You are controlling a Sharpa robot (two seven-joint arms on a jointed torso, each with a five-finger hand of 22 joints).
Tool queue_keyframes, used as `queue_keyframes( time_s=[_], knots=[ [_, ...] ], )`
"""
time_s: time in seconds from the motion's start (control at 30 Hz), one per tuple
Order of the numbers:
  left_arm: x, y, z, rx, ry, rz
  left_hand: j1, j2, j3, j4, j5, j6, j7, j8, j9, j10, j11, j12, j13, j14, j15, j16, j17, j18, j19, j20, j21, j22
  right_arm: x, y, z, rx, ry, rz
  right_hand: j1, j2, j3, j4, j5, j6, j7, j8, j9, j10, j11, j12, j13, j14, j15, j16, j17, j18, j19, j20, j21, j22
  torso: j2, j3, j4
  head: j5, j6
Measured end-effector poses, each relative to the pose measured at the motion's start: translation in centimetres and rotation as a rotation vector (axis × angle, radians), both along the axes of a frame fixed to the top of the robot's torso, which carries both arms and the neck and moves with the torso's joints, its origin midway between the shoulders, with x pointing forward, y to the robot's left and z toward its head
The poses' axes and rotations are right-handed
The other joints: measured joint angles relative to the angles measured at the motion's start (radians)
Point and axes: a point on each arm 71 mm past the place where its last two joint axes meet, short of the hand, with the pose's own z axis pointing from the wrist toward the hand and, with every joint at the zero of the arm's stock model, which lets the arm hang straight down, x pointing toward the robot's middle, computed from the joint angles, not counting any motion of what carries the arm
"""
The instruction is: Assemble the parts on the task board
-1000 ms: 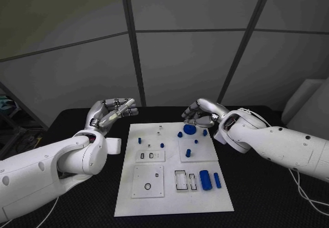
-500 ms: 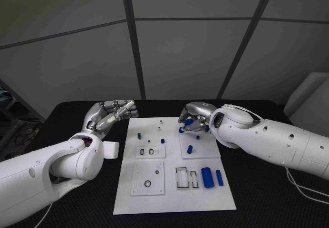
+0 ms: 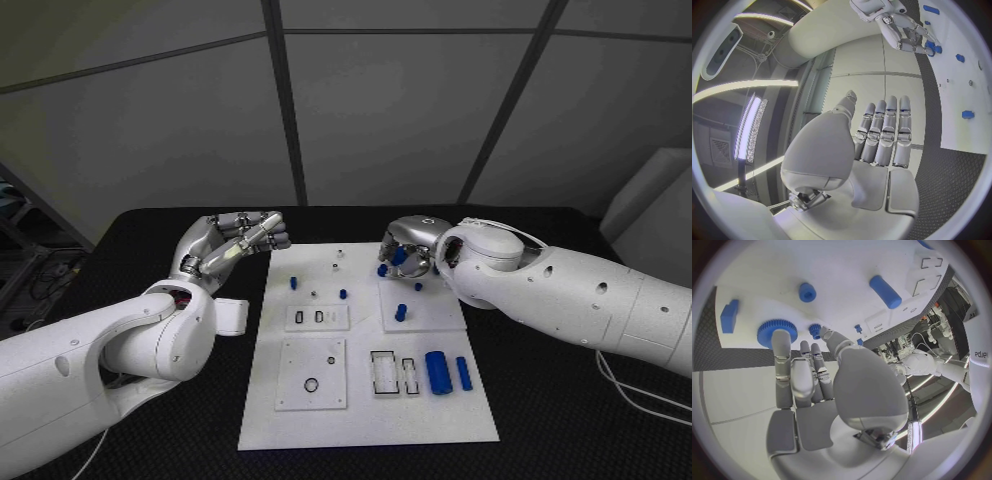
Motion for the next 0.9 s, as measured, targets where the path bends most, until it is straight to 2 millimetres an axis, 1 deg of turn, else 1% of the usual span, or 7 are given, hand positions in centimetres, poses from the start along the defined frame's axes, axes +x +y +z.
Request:
queue_keyframes(
  time_s=[0.3,0.4,0.43,0.5,0.6,0.63,0.9],
  knots=[
    [0.0,0.07,-0.02,0.001,0.003,-0.001,0.0,0.0,0.0,0.0,0.0,0.0,0.0,0.0,0.0,0.0,0.0,-0.005,0.0,-0.003,0.003,0.0,0.0,0.0,0.0,0.0,0.0,-0.001,0.14,0.34,-0.16,-0.025,0.005,-0.002,0.007,0.007,0.01,0.01,0.001,0.0,0.0,0.0,0.0,0.0,0.0,0.005,0.001,0.0,0.0,0.026,0.03,0.0,0.004,0.004,0.03,0.033,0.004,0.0028,-0.0005,0.003,0.0],
    [0.01,0.08,-0.03,0.001,0.004,-0.002,0.0,0.0,0.0,0.0,0.0,-0.004,0.004,0.0,0.0,0.0,0.0,-0.005,0.0,-0.003,0.003,0.0,-0.001,0.0,0.0,0.0,0.0,-0.001,0.14,0.38,-0.18,-0.029,0.005,-0.001,0.007,0.007,0.016,0.016,0.004,0.0,0.0,0.0,0.0,0.017,-0.005,0.008,0.001,0.0,0.0,0.034,0.041,0.0,0.004,0.004,0.043,0.048,0.005,0.0036,-0.001,0.003,0.0],
    [0.01,0.08,-0.03,0.001,0.005,-0.002,0.0,0.0,0.0,0.0,0.0,-0.004,0.004,0.0,0.0,0.0,0.0,-0.005,0.0,-0.003,0.003,0.0,-0.001,0.0,0.0,0.0,0.0,-0.001,0.15,0.38,-0.18,-0.03,0.005,-0.001,0.007,0.007,0.019,0.019,0.004,0.0,0.0,0.0,0.0,0.023,-0.007,0.008,0.001,0.0,0.0,0.04,0.045,-0.001,0.004,0.004,0.049,0.054,0.005,0.0037,-0.0011,0.003,-0.001],
    [0.02,0.09,-0.04,0.001,0.006,-0.002,0.0,0.0,0.0,0.0,0.0,-0.004,0.004,-0.003,0.0,0.0,0.0,-0.005,0.0,-0.003,0.003,-0.001,-0.001,0.0,0.0,0.0,0.0,-0.001,0.17,0.4,-0.19,-0.031,0.004,0.0,0.007,0.007,0.025,0.025,0.004,0.004,-0.004,0.0,0.0,0.033,-0.01,0.012,0.002,0.0,0.0,0.045,0.053,-0.016,0.011,0.004,0.059,0.065,0.006,0.0041,-0.0012,0.003,-0.001],
    [0.03,0.1,-0.05,0.001,0.008,-0.003,0.0,0.0,0.0,0.0,0.0,-0.004,0.004,-0.004,0.0,0.0,0.0,-0.005,0.0,-0.003,0.003,-0.004,-0.001,0.0,0.0,0.0,0.0,-0.001,0.19,0.45,-0.2,-0.031,0.004,0.0,0.006,0.007,0.034,0.028,0.004,0.004,-0.004,0.0,0.0,0.044,-0.011,0.012,0.002,0.0,0.0,0.052,0.062,-0.016,0.011,0.004,0.068,0.077,0.006,0.0044,-0.0012,0.002,-0.002],
    [0.03,0.1,-0.06,0.001,0.008,-0.004,0.0,0.0,0.0,0.0,0.0,-0.004,0.004,-0.004,0.0,0.0,0.0,-0.005,0.0,-0.003,0.003,-0.004,-0.001,0.0,0.0,0.0,0.0,-0.002,0.2,0.47,-0.21,-0.031,0.004,0.0,0.005,0.016,0.037,0.03,0.004,0.004,-0.004,0.0,0.0,0.047,-0.014,0.016,0.002,0.0,0.0,0.054,0.065,-0.016,0.011,0.004,0.072,0.082,0.007,0.0046,-0.0012,0.002,-0.003],
    [0.04,0.07,-0.1,0.001,0.013,-0.007,0.0,0.0,0.0,0.0,0.0,-0.004,0.004,-0.004,0.0,0.0,0.0,-0.005,0.0,-0.003,0.003,-0.004,-0.001,0.0,0.0,0.0,0.0,-0.002,0.29,0.66,-0.26,-0.031,0.006,0.001,0.008,0.019,0.057,0.035,0.004,0.007,-0.007,0.0,0.0,0.076,-0.018,0.019,0.003,0.0,0.0,0.069,0.081,-0.016,0.014,0.0,0.086,0.1,0.008,0.005,-0.0012,0.002,-0.005]
  ],
)
